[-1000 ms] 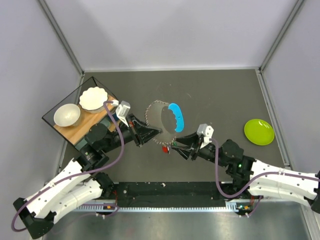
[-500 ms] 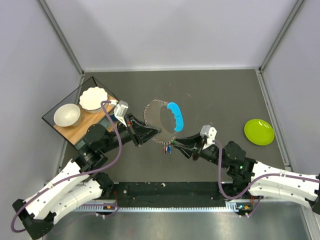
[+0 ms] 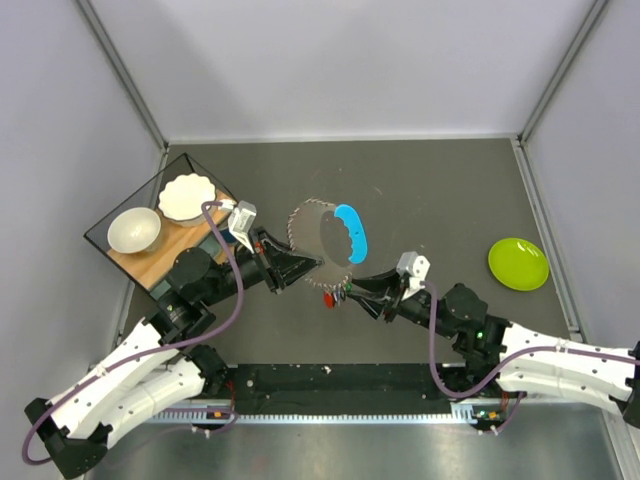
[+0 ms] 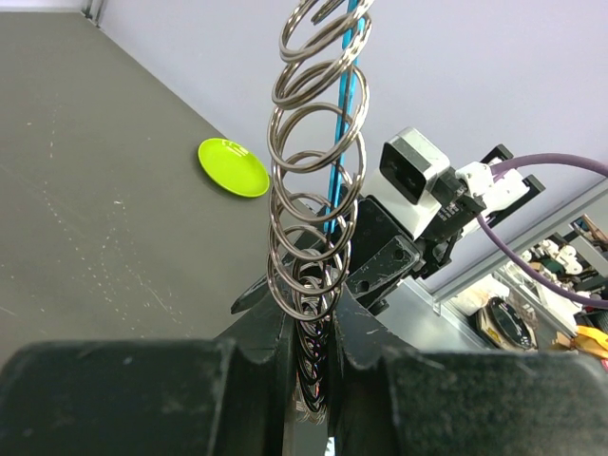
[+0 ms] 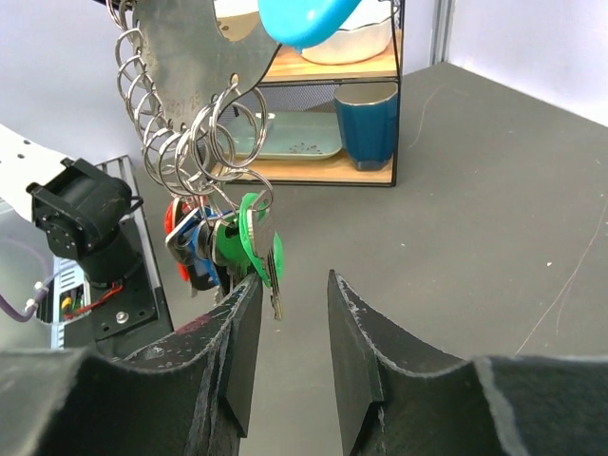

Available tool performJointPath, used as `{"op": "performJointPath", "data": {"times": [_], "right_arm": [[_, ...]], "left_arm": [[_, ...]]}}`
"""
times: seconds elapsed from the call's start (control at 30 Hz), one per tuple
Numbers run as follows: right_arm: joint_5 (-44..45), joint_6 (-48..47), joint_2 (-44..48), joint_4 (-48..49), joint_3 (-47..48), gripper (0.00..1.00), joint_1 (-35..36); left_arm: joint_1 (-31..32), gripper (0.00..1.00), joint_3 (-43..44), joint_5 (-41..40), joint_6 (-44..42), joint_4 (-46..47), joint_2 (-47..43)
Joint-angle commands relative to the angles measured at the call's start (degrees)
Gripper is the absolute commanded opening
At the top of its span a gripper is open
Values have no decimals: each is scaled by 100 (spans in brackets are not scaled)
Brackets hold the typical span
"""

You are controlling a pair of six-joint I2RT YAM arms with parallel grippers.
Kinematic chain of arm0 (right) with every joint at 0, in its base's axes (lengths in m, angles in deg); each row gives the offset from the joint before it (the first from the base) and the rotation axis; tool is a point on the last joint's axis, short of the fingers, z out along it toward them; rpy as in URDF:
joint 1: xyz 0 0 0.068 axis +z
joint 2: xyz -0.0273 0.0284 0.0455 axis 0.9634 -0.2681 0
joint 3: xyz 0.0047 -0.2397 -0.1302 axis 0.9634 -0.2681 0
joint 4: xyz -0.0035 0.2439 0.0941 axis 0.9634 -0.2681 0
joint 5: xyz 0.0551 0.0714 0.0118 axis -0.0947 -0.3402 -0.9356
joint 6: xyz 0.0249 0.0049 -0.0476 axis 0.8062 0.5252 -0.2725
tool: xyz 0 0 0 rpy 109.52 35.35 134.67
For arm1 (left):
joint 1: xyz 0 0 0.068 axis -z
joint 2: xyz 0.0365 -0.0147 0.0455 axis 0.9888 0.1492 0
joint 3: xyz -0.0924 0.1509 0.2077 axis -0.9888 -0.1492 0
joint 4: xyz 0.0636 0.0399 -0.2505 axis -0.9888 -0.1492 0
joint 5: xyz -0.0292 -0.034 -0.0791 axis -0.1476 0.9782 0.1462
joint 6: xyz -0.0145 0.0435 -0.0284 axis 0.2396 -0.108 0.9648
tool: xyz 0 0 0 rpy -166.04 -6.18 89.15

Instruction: Remove the keys from the keyring

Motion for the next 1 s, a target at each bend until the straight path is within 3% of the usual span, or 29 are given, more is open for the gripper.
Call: {"op": "performJointPath", "data": {"times": [0.0, 0.4, 0.63, 0.97], "right_arm": [[-29, 2, -79, 405, 22, 35, 86], [111, -59, -659, 879, 277, 44, 86], [524, -182, -800, 1064, 400, 44, 86], [332, -218, -809, 1283, 436, 43, 86]], "left_arm": [[-20, 0, 241, 30, 92, 535, -62], [-11, 0, 109, -58, 118, 641, -27], [-20, 0, 65, -93, 92, 650, -19], [-20, 0, -6, -198, 39, 632, -27]]}}
